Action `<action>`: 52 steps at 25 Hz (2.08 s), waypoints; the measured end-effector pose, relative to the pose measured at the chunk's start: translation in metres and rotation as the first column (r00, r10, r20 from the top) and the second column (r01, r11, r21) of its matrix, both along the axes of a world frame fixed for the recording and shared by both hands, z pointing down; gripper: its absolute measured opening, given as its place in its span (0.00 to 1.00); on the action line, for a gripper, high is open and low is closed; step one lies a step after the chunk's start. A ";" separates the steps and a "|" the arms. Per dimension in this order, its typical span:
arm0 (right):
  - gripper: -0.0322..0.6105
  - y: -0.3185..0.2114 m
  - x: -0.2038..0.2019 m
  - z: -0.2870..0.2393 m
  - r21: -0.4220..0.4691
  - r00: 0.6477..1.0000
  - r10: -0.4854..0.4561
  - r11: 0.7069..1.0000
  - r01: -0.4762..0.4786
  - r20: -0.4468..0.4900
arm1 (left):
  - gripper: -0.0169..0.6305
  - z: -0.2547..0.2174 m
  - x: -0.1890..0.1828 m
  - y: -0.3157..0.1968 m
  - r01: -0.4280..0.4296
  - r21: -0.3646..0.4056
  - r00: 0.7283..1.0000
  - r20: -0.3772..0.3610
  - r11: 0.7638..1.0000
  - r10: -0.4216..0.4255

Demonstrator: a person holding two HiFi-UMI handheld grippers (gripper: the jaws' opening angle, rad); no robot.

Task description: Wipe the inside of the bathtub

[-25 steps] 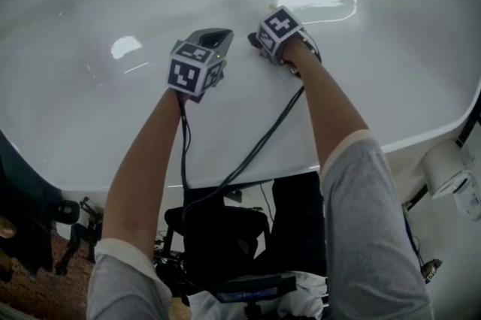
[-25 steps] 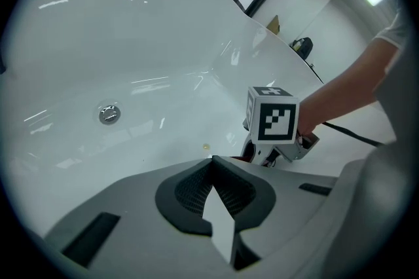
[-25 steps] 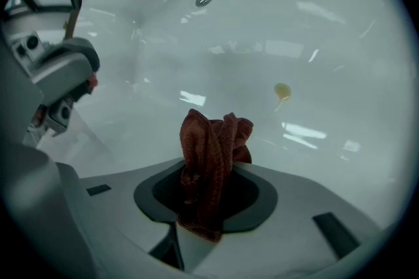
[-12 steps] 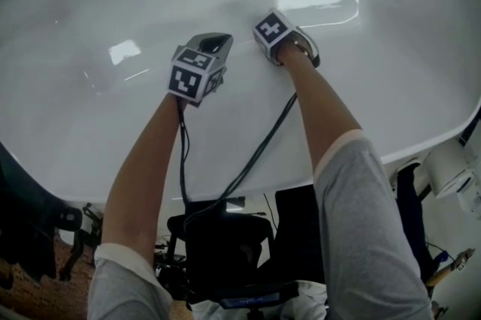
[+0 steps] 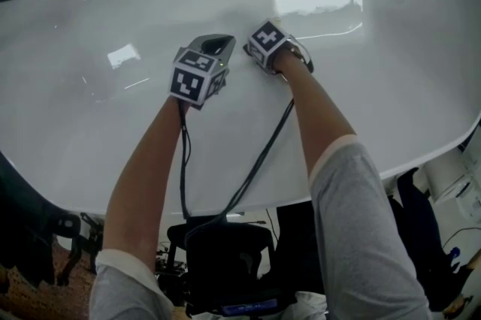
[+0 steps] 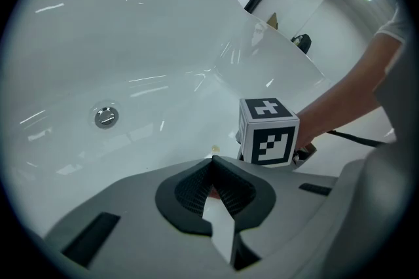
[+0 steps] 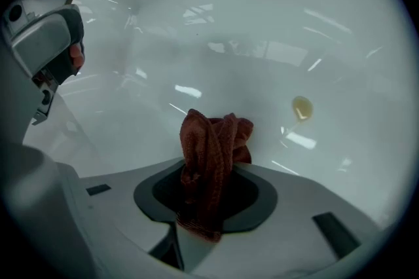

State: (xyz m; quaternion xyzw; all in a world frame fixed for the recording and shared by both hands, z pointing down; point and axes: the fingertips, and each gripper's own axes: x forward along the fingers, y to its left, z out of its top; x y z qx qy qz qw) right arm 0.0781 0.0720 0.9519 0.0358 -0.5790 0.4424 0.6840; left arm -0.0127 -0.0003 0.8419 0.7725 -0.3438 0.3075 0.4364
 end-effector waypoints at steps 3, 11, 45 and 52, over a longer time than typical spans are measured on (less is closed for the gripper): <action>0.25 0.009 -0.020 0.008 -0.035 0.999 -0.004 0.999 0.005 0.042 | 0.04 0.007 -0.007 -0.001 -0.005 -0.002 1.000 0.010 1.000 0.005; 0.25 -0.026 0.015 0.027 0.146 0.992 0.082 0.987 -0.067 -0.097 | 0.04 0.018 -0.007 -0.009 -0.006 -0.014 1.000 0.008 1.000 0.006; 0.25 -0.141 0.095 0.020 0.642 0.871 0.468 0.716 -0.274 -0.150 | 0.04 0.027 -0.024 -0.010 0.021 -0.020 1.000 -0.006 1.000 -0.021; 0.25 -0.095 -0.020 0.029 0.413 0.980 0.200 0.892 -0.185 0.009 | 0.04 0.032 -0.046 -0.004 0.051 -0.041 0.999 0.018 0.998 -0.050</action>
